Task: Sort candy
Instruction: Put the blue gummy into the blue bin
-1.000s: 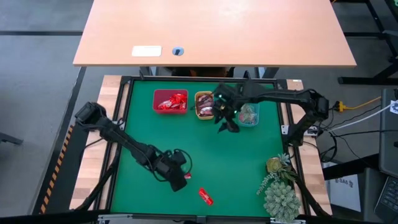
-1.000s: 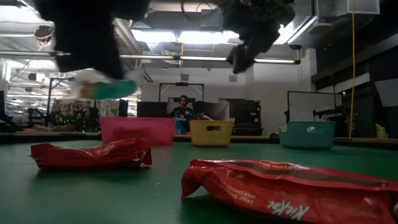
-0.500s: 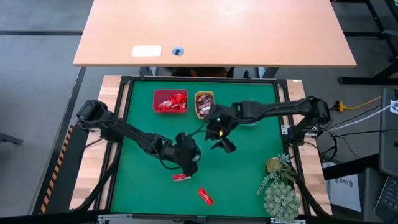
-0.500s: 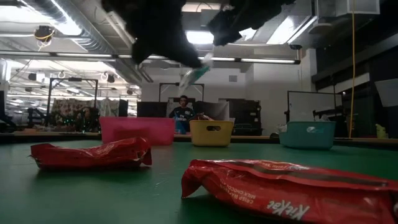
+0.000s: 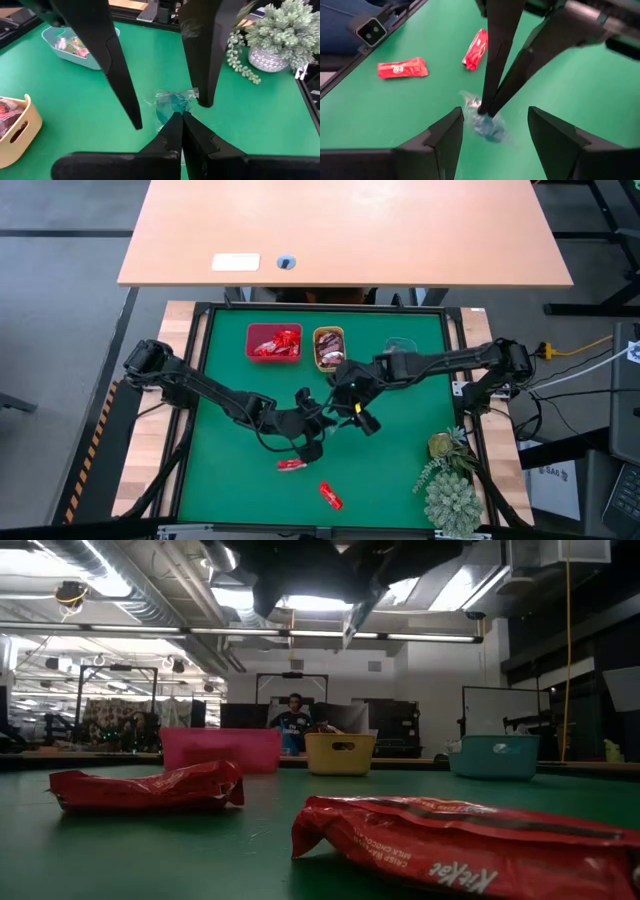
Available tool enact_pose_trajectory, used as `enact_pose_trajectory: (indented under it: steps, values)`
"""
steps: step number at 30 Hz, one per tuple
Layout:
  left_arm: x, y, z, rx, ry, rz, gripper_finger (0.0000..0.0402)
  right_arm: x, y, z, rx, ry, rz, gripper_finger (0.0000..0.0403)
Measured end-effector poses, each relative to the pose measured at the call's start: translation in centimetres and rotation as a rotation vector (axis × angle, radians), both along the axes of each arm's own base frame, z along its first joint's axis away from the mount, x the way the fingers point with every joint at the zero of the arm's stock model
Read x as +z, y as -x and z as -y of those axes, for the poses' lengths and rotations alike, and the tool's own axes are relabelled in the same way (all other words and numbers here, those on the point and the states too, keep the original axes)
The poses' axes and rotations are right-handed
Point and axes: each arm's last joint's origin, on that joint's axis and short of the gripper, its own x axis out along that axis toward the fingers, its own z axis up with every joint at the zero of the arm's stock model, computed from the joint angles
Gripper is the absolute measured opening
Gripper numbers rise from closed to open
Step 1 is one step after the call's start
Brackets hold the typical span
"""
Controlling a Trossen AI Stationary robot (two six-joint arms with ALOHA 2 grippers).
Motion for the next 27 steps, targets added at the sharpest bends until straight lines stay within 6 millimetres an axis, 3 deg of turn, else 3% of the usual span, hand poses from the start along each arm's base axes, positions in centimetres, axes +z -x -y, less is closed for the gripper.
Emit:
enact_pose_trajectory:
  steps: [20,27]
  values:
    - [-0.02,0.01,0.0,0.0,-0.001,-0.003,0.0,-0.32,0.41,0.13,-0.005,0.004,-0.057,0.0218]
    - [-0.02,0.01,0.0,0.0,0.0,-0.003,0.0,-0.33,0.41,0.13,-0.005,0.004,-0.057,0.0157]
